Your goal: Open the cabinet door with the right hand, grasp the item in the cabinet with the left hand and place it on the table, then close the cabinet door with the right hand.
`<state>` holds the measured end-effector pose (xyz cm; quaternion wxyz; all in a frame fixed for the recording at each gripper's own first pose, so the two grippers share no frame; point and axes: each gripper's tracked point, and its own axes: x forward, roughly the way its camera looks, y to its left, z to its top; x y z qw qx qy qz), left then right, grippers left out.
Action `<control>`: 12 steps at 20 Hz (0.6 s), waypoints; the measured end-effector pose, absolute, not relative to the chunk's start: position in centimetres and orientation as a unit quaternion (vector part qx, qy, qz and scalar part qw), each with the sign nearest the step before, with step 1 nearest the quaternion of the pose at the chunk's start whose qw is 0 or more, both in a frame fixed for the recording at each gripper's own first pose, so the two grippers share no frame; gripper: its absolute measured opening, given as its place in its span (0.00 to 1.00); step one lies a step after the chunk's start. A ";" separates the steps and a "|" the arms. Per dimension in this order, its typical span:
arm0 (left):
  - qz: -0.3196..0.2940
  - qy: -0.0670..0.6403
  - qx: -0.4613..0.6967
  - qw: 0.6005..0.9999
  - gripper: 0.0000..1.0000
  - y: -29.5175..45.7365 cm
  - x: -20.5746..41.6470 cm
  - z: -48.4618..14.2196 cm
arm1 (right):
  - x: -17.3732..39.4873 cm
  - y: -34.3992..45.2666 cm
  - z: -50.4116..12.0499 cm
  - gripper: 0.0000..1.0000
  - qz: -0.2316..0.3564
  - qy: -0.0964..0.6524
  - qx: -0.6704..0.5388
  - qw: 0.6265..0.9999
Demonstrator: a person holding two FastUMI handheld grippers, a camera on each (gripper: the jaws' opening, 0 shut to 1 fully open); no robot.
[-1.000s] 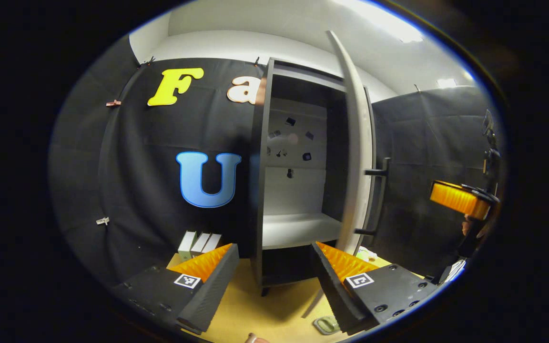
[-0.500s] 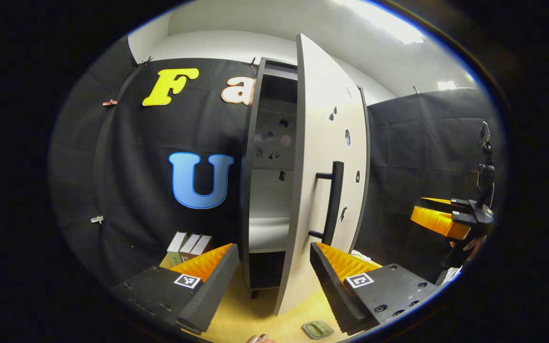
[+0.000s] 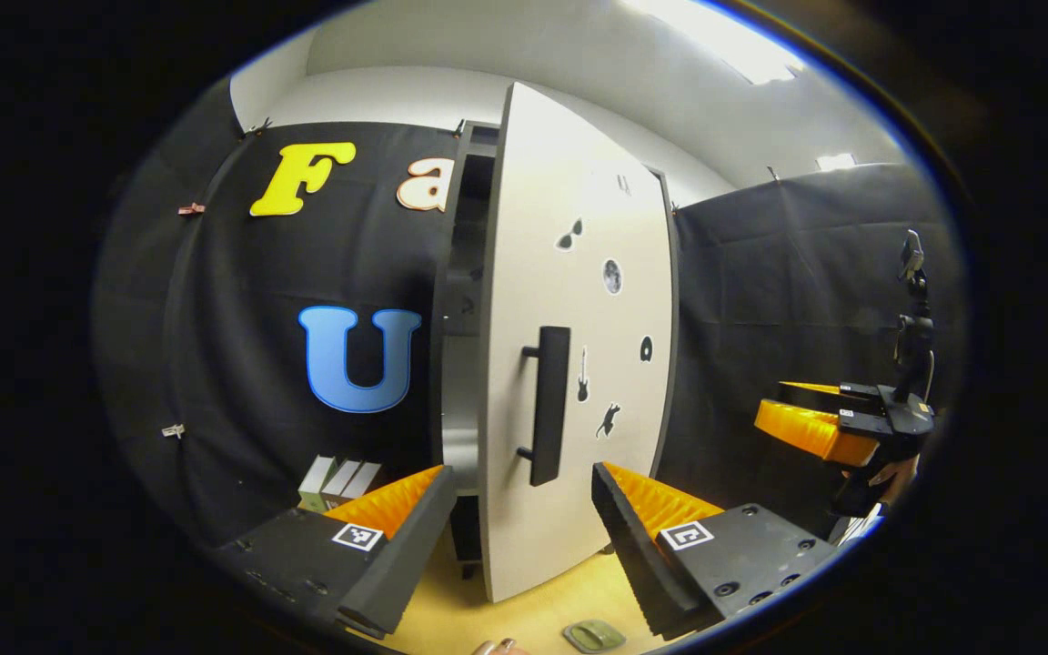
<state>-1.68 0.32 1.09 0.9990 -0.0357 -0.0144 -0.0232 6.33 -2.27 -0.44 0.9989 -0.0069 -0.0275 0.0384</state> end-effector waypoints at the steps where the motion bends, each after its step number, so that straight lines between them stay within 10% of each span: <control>1: -0.030 -0.015 -0.039 0.999 0.95 -0.2 -1.6 1.2 | 6.3 -2.3 -0.5 0.98 0.038 -0.028 -0.008 0.999; 12: -0.045 -0.023 -0.030 0.998 0.95 -1.7 -1.7 2.1 | 6.2 -2.3 -0.5 0.98 0.038 -0.022 0.003 0.999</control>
